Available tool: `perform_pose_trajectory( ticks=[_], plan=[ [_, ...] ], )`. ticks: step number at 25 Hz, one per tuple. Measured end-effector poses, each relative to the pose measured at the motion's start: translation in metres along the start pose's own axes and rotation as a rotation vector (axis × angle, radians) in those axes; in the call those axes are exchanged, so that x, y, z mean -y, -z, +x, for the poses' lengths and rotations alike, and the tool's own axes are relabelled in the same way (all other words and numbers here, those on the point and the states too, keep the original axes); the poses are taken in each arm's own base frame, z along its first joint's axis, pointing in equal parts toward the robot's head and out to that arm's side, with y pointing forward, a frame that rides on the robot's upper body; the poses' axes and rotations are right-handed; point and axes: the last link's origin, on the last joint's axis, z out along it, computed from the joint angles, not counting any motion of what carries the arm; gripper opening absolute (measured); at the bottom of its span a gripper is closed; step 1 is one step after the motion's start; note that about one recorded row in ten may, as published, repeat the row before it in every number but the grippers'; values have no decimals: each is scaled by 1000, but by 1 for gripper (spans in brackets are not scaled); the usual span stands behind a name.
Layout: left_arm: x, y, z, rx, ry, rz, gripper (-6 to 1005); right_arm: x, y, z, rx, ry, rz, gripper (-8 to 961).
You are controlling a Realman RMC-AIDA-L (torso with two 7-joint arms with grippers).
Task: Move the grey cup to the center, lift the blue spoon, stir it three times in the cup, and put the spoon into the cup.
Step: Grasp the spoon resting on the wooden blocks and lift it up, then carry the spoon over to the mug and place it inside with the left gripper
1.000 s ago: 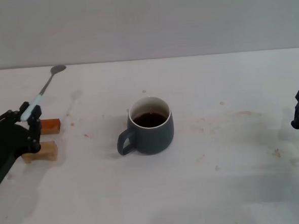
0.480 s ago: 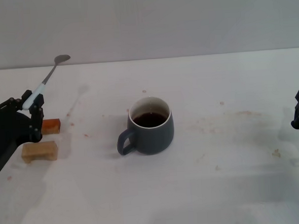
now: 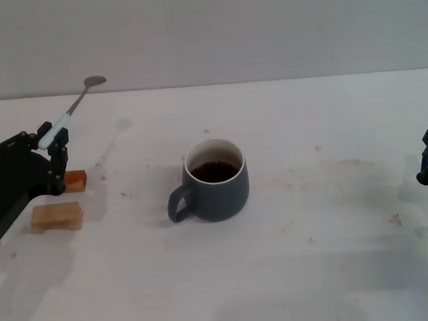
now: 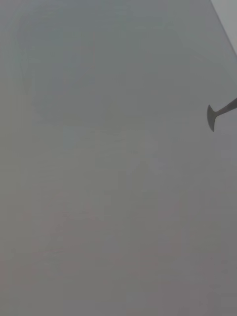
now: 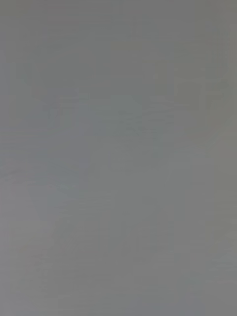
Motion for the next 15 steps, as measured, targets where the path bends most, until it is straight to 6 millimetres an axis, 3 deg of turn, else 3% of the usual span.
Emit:
perform_pose_trajectory(
  ticks=[15],
  plan=[
    [1,-11,22,80,-45,-13,180,1,0,0,-1,1,1,-2]
  ],
)
